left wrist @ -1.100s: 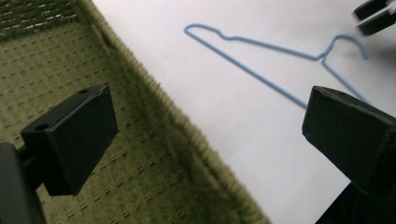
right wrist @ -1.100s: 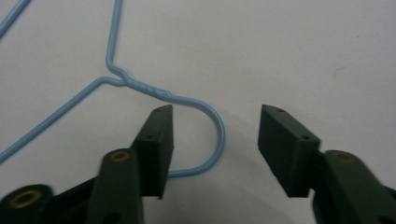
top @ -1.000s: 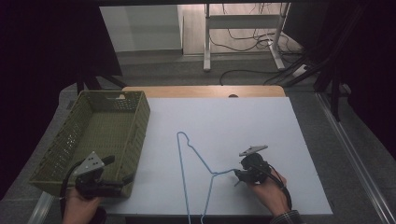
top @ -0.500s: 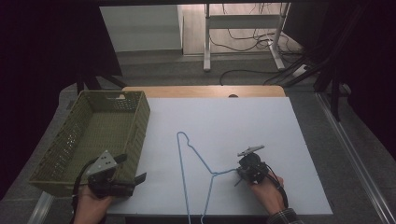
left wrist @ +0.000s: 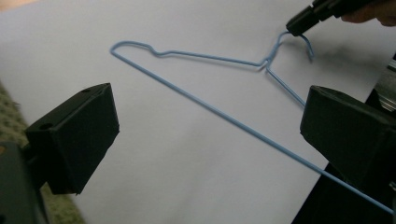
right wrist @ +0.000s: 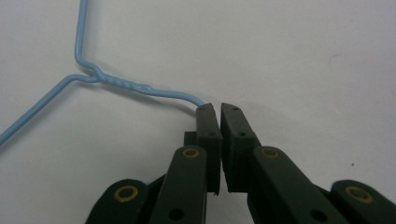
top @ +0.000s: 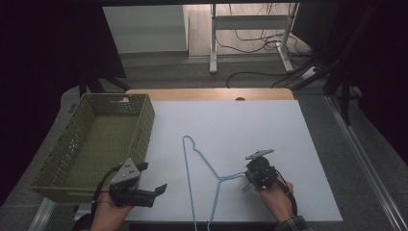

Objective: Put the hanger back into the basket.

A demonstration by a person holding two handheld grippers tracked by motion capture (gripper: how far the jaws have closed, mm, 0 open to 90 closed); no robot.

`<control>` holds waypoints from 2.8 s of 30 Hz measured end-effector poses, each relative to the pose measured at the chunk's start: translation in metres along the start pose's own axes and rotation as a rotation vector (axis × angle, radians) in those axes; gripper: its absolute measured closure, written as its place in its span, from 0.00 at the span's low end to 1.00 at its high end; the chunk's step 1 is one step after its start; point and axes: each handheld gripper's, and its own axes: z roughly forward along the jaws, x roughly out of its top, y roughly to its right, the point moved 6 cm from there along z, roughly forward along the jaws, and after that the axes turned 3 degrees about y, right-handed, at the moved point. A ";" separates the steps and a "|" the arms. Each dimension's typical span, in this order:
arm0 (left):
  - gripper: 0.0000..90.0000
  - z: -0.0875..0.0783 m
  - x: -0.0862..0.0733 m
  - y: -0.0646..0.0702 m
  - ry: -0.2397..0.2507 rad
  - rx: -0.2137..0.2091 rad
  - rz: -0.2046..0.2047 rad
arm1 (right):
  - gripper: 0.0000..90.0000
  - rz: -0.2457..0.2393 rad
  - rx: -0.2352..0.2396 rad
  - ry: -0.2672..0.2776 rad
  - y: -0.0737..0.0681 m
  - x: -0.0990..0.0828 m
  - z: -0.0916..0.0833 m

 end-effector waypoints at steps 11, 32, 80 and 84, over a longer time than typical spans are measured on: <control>0.06 0.041 0.005 0.034 -0.092 -0.122 0.011 | 0.96 -0.021 -0.017 0.027 -0.003 0.004 -0.009; 0.12 0.147 0.002 0.081 -0.277 -0.279 -0.024 | 0.96 -0.039 -0.034 0.047 -0.006 0.009 -0.017; 0.89 0.163 -0.001 0.079 -0.379 -0.273 -0.226 | 0.74 -0.052 -0.017 0.115 -0.016 0.015 -0.029; 0.96 0.157 -0.005 0.073 -0.394 -0.253 -0.249 | 0.56 -0.021 -0.002 0.186 -0.015 0.020 -0.037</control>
